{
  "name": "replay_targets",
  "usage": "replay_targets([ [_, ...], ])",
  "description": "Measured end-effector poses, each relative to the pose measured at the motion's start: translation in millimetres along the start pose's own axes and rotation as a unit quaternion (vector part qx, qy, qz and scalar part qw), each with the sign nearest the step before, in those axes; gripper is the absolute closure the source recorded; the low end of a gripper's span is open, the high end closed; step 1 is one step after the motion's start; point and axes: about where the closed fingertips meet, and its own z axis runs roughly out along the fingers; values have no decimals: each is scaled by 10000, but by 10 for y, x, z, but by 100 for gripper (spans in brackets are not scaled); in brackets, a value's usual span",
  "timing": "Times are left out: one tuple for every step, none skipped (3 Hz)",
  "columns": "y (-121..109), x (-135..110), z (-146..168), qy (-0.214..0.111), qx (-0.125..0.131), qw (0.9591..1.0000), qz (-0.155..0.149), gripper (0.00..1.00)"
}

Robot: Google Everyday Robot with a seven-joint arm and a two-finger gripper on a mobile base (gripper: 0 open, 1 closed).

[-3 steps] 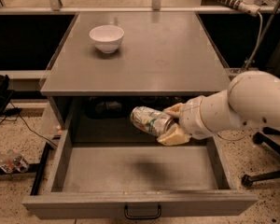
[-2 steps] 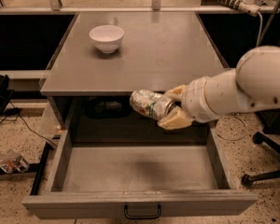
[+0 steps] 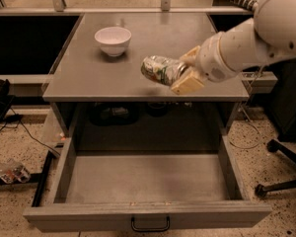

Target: Pick 7up can from top drawer and place on counter

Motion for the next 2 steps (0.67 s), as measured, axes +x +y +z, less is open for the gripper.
replay_targets([
  [-486,55,25,116,193,9992,343,100],
  [-759,199,154,260,245,9974,630,100],
])
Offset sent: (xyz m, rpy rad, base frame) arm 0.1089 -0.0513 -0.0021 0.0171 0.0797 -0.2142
